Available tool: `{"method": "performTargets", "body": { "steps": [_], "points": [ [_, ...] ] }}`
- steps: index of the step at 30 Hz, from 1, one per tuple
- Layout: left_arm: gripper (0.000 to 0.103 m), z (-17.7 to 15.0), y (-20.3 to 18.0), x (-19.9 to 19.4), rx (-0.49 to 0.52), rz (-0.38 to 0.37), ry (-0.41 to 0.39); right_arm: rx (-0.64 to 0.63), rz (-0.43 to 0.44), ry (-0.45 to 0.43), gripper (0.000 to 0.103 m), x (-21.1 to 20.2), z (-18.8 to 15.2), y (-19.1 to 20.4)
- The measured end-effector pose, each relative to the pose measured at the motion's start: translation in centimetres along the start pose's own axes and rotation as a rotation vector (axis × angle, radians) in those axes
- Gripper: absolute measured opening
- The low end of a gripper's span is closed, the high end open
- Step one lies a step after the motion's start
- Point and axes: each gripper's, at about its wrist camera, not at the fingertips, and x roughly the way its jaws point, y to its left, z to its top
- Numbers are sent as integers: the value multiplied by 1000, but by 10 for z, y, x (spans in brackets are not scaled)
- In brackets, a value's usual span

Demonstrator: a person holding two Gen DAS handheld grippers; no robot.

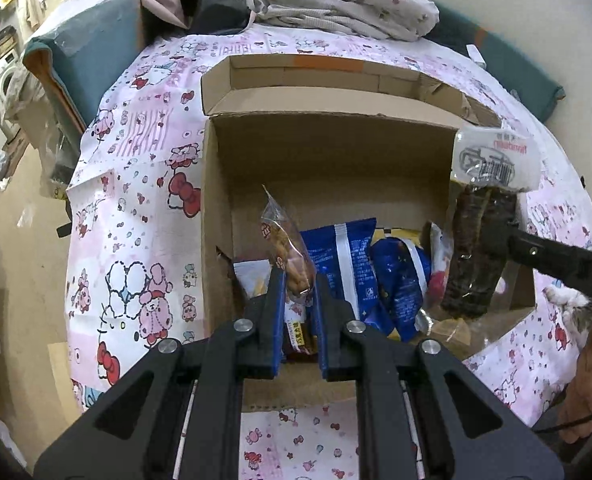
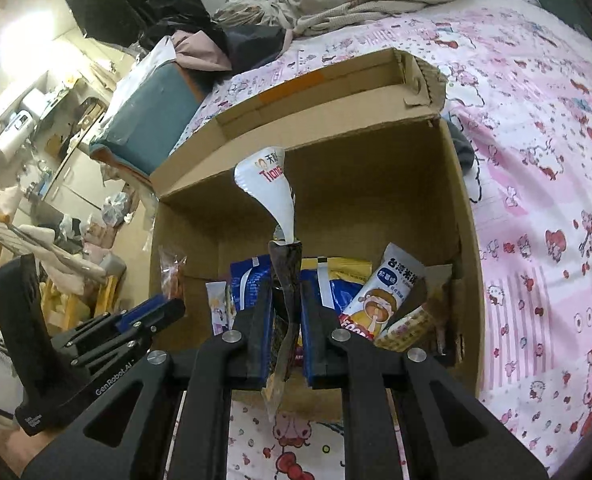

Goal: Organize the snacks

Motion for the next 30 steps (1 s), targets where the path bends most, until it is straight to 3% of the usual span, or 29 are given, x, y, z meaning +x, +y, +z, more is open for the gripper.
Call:
{"method": "performTargets", "body": {
  "steps": [6, 8, 10, 11, 12, 16, 21, 27, 29, 30],
  "points": [
    [15, 1, -5, -7, 7, -33, -18, -7, -14, -16, 20, -4, -1, 0],
    [33, 1, -6, -13, 4, -25, -31, -13, -17, -34, 25, -9, -1, 1],
    [69, 1, -3, -20, -14, -26, -53, -21, -29, -50, 36, -17, 0, 3],
    [73, 0, -2, -27, -23, -33, -76, -22, -34, -66, 44, -22, 0, 2],
    [76, 0, -2, -31, -24, -42, -91, -19, -34, -82, 53, -28, -1, 2],
    [77, -3, 0, -49, -27, -26, -132, 0, -28, -124, 70, -46, -2, 0],
    [77, -13, 5, -71, -36, -2, -177, 12, 6, -176, 78, -71, -12, 0],
    [77, -32, 9, -93, -27, 47, -212, -15, 6, -202, 79, -91, -34, 10],
    [87, -39, 11, -99, -41, 65, -217, -30, -13, -209, 83, -97, -44, 15],
    [99, -42, 12, -102, -48, 73, -222, -34, -15, -214, 84, -99, -48, 16]
  ]
}}
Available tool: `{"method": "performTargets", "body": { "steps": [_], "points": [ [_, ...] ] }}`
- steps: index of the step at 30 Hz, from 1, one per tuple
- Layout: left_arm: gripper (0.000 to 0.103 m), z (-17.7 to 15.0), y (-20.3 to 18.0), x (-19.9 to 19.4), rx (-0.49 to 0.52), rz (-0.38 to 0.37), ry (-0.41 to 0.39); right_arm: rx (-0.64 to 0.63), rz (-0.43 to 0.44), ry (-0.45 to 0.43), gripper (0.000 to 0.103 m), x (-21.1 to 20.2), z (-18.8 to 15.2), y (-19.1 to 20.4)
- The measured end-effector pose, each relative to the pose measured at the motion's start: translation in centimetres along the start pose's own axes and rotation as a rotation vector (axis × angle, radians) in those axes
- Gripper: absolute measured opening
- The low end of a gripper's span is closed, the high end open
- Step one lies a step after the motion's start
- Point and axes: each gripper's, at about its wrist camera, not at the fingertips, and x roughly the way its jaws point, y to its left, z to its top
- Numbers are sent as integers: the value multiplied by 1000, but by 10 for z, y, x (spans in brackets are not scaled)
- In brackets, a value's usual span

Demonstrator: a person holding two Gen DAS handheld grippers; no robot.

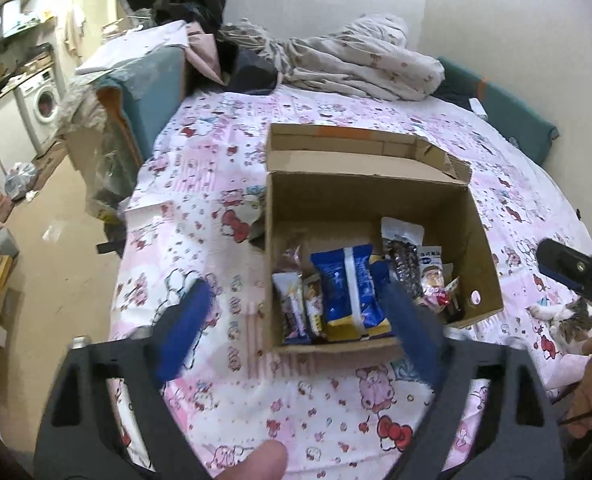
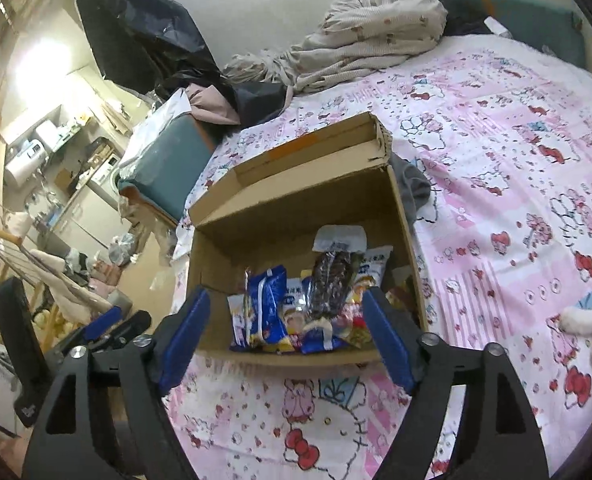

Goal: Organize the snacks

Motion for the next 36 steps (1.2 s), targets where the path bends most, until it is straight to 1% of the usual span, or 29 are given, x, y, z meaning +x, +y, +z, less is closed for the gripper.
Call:
{"method": "performTargets", "body": {
  "steps": [1, 3, 7, 9, 10, 13, 14, 16, 18, 20, 24, 30, 33, 36],
  "points": [
    [103, -3, 2, -3, -5, 5, -7, -1, 8, -3, 84, -3, -3, 1],
    [103, -11, 6, -8, -16, -3, -20, 11, 38, 11, 84, -6, -10, 1],
    [103, -26, 11, -11, -36, 31, -2, -16, 1, 11, 85, -12, -27, 7],
    [103, -30, 11, -16, -34, 46, 0, -41, -30, -8, 91, -16, -37, 11],
    [103, -32, 11, -19, -31, 50, -4, -51, -48, -18, 92, -17, -39, 12],
    [103, -36, 6, -26, -4, 101, -24, -71, -92, -56, 102, -20, -46, 13],
    [103, -38, 3, -28, 6, 111, -27, -81, -103, -76, 103, -21, -48, 15],
    [103, -43, 2, -29, 6, 100, -32, -117, -134, -96, 103, -21, -50, 19],
    [103, -46, 1, -30, -10, 70, -39, -157, -177, -109, 103, -18, -52, 24],
    [103, -48, -4, -28, 6, 57, -48, -192, -208, -120, 103, -15, -53, 28],
    [103, -51, -11, -25, 33, 74, -56, -194, -195, -119, 103, -11, -53, 31],
    [103, -50, -12, -27, 16, 63, -68, -214, -220, -113, 103, -8, -55, 32],
    [103, -49, -7, -30, -7, 45, -79, -215, -221, -115, 103, -7, -56, 32],
    [103, -48, -5, -30, -19, 48, -83, -219, -224, -119, 103, -7, -57, 32]
  ]
}}
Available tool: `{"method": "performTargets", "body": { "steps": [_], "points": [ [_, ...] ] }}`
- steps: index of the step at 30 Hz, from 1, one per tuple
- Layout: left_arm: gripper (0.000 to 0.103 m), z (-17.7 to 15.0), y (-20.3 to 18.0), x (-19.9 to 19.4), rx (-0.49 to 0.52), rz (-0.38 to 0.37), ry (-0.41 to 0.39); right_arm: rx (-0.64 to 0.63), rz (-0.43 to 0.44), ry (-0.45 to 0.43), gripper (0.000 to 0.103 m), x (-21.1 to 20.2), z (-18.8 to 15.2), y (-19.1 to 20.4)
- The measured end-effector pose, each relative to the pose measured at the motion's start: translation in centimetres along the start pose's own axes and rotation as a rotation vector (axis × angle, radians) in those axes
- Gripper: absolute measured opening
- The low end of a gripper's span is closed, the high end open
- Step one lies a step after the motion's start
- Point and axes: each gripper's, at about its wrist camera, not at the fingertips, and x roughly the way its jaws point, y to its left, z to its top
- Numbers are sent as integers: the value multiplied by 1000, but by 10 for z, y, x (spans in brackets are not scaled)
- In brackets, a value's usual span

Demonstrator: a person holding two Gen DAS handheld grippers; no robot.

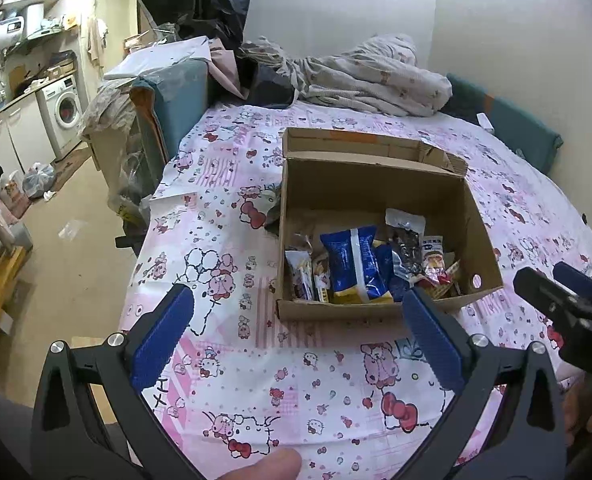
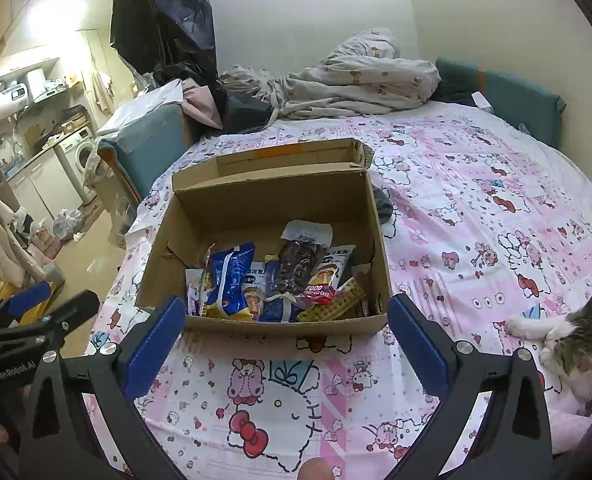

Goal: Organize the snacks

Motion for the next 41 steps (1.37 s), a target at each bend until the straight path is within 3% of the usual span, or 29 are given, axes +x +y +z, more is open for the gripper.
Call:
{"method": "performTargets", "body": {
  "steps": [41],
  "points": [
    [103, -1, 7, 3, -29, -2, 13, -9, -4, 1, 103, 0, -2, 0]
  ]
}}
